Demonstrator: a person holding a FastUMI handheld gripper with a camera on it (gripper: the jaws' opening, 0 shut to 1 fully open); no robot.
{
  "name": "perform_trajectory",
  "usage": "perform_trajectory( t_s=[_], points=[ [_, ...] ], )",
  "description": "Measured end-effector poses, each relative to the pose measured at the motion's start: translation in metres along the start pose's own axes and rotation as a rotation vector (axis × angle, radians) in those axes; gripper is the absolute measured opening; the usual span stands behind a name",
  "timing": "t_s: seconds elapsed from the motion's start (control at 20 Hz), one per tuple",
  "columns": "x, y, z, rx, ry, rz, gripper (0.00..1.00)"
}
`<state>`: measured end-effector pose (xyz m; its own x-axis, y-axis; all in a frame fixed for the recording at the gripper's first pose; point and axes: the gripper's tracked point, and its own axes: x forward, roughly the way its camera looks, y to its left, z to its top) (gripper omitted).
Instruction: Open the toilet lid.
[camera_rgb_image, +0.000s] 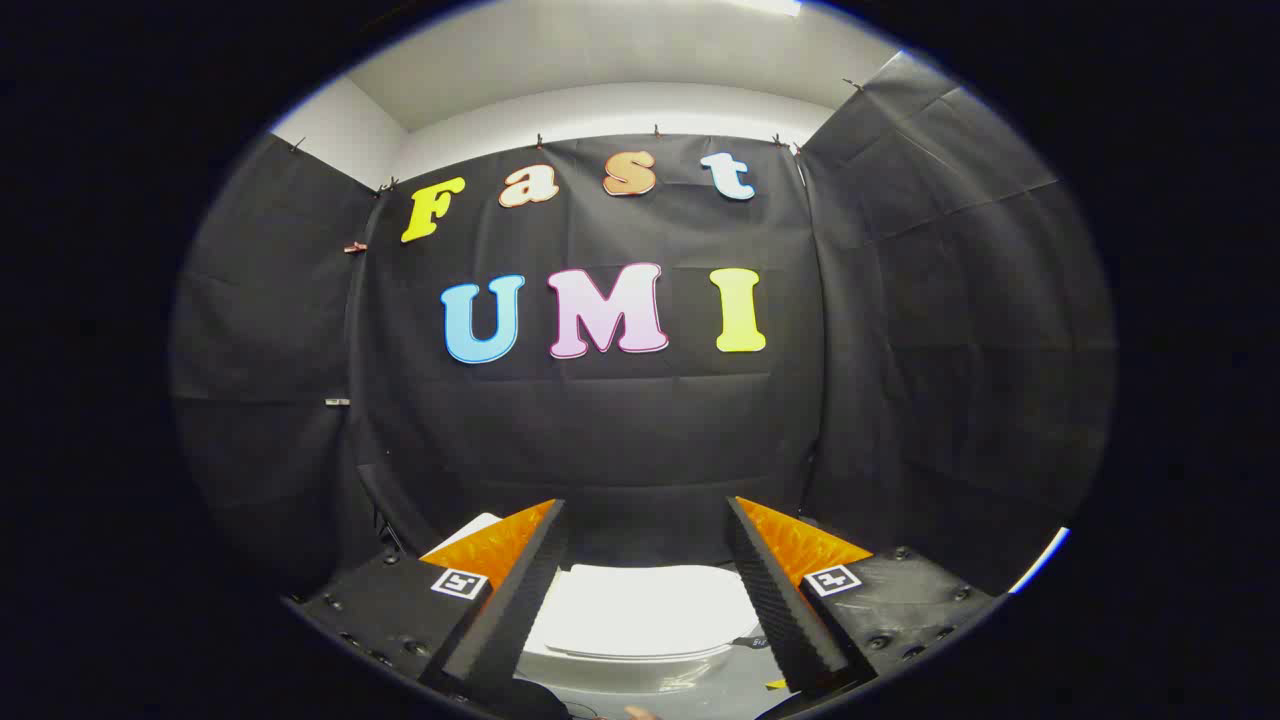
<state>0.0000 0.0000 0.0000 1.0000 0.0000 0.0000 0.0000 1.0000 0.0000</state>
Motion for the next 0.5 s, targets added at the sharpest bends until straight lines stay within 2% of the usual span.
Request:
perform_trajectory(
  t_s=[0.5],
  points=[
    [-0.0103,-0.0035,0.0079,-0.043,-0.017,-0.031,0.99]
  ],
)
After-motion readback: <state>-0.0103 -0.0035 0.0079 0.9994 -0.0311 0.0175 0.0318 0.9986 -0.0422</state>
